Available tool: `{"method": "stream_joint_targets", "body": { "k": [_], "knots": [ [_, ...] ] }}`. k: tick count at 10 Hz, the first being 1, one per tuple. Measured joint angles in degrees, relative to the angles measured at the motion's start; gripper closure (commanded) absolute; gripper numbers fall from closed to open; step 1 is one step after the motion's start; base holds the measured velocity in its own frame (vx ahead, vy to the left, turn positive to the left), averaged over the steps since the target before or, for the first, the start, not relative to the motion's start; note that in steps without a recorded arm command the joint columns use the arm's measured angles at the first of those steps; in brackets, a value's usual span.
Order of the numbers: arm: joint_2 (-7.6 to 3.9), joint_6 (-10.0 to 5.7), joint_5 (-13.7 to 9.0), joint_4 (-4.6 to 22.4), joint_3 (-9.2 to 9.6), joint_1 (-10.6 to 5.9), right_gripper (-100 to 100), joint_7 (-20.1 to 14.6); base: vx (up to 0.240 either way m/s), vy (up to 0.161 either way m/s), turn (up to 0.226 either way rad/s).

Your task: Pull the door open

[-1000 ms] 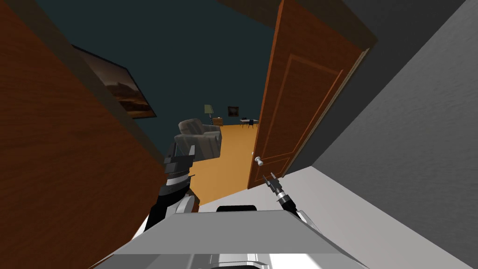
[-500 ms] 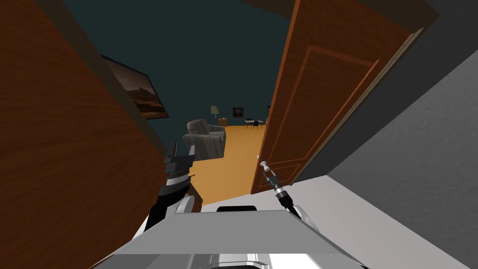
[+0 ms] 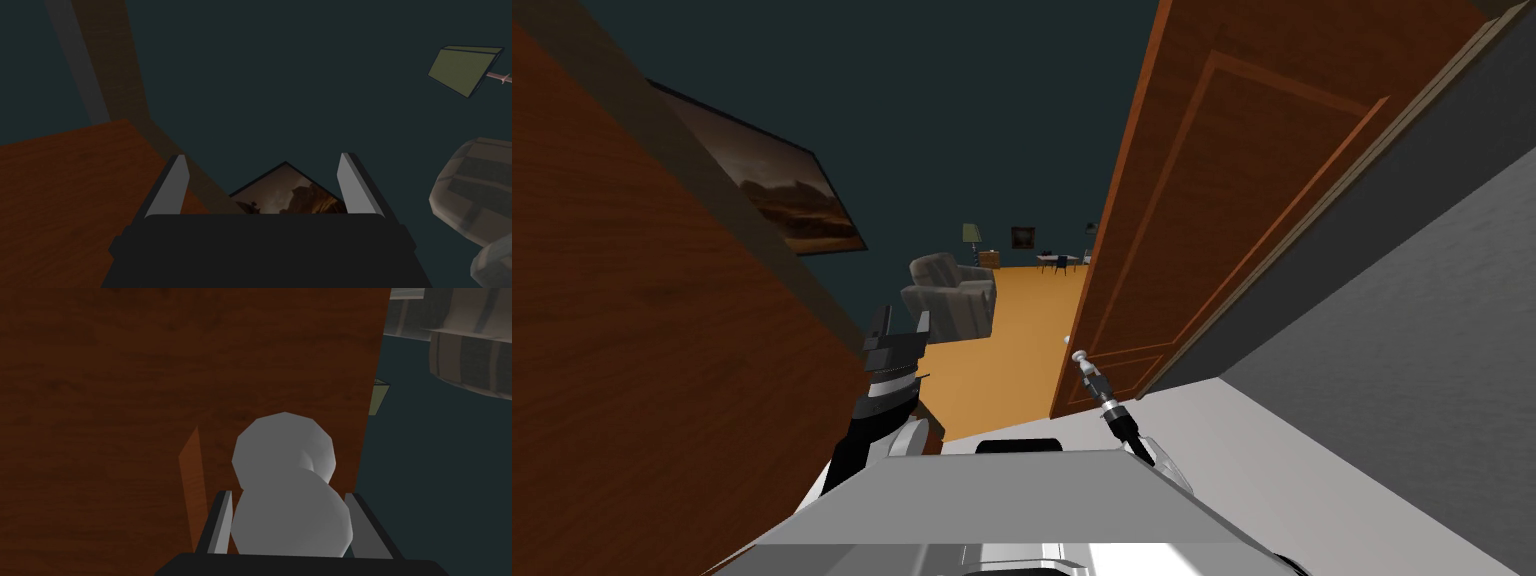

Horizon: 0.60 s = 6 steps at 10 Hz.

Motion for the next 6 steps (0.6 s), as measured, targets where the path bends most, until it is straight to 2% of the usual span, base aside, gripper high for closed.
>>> {"method": "stream_joint_targets", "body": {
  "k": [4, 6],
  "knots": [
    [-0.04, 0.09, 0.02, 0.04, 0.0, 0.05, 100, -0.03, -0.006, -0.002, 0.014],
    [-0.25, 0.35, -0.77, -0.08, 0.18, 0.1, 100, -2.16, -0.024, -0.013, 0.05]
  ]
}}
